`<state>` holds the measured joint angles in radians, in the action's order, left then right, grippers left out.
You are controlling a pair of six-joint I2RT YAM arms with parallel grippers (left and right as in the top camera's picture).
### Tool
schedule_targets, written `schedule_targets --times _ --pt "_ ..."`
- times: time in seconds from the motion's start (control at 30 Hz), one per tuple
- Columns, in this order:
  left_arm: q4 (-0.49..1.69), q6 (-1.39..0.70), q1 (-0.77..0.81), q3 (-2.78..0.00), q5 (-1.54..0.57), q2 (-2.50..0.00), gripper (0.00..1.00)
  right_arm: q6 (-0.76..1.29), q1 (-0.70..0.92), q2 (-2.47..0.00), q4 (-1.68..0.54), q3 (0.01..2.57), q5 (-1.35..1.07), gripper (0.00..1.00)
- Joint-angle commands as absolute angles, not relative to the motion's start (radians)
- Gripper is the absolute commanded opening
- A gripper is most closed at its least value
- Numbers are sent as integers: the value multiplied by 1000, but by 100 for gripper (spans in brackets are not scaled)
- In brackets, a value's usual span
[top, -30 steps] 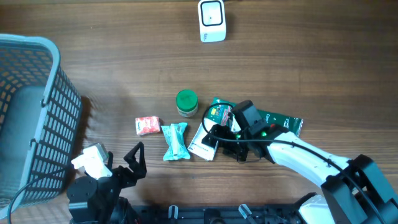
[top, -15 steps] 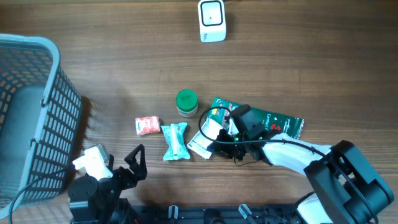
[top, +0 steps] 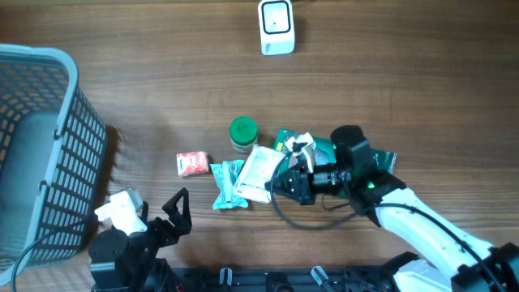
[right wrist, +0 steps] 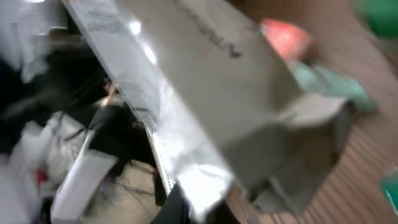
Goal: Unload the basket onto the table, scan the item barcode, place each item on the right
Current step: 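Lift the white box and carry it up to the white scanner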
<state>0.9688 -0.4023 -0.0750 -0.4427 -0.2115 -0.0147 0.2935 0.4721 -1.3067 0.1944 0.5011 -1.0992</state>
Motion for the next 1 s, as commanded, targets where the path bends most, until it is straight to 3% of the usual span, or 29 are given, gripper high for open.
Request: schedule_targets --times 0.0,0.1,0.27,0.37,0.43,0.57,0.8,0.97 --pt "966 -408 -81 -441 -228 -7 100 20 471 -1294 371 505 -1474 4" --pt "967 -408 -81 -441 -228 -7 100 -73 471 -1294 550 505 -1622 4" --pt "967 -408 -81 -441 -228 -7 100 21 471 -1294 619 505 -1609 4" --pt "967 -408 -81 -441 -227 -7 100 574 471 -1294 616 505 -1369 4" --pt "967 -408 -81 -441 -228 -7 100 830 471 -1294 616 505 -1298 4" --pt "967 -408 -81 -441 -227 -7 100 1114 471 -1294 617 505 -1106 4" --pt "967 -408 -81 -441 -228 -7 100 1200 471 -1333 574 596 -879 5" --pt "967 -408 -81 -441 -228 -7 100 1098 469 -1516 133 964 -681 5"
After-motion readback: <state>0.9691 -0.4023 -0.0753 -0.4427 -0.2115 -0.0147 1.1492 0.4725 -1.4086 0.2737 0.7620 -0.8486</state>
